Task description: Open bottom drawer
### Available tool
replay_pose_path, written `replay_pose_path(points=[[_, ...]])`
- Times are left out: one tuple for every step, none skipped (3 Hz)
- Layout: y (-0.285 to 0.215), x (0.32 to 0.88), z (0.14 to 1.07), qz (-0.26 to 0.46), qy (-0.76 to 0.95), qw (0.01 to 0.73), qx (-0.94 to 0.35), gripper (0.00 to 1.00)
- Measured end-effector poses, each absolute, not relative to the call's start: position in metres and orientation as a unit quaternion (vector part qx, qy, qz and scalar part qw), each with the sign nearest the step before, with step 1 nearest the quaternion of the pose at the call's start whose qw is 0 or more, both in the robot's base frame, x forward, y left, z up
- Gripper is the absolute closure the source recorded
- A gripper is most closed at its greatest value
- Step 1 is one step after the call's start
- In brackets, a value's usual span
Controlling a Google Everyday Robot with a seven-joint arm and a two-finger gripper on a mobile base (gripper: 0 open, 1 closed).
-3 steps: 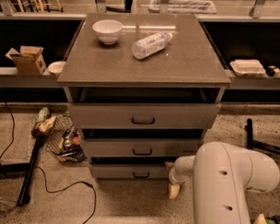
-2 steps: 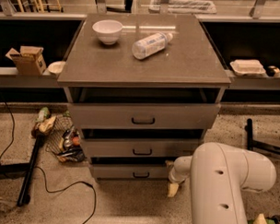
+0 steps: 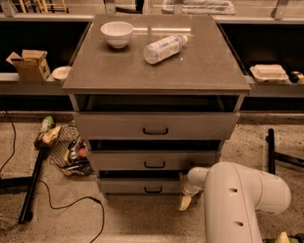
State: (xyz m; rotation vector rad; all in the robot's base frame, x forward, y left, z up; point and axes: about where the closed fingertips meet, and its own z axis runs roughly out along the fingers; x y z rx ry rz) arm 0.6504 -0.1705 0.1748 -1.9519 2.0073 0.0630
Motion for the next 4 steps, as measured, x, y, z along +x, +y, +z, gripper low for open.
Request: replay_pose_path(points=[[-0.167,0.660,0.165,0.034,0.710,0.164,-0.684,0.00],[-0.162,0.660,0.161,0.036,0.709,0.157,-0.686,0.17],[-0.157,0.646,0.160,0.041,0.708,0.147,-0.689,0.39],[-0.157,0.626,0.171,0.045,0.707,0.138,-0.692,0.70]])
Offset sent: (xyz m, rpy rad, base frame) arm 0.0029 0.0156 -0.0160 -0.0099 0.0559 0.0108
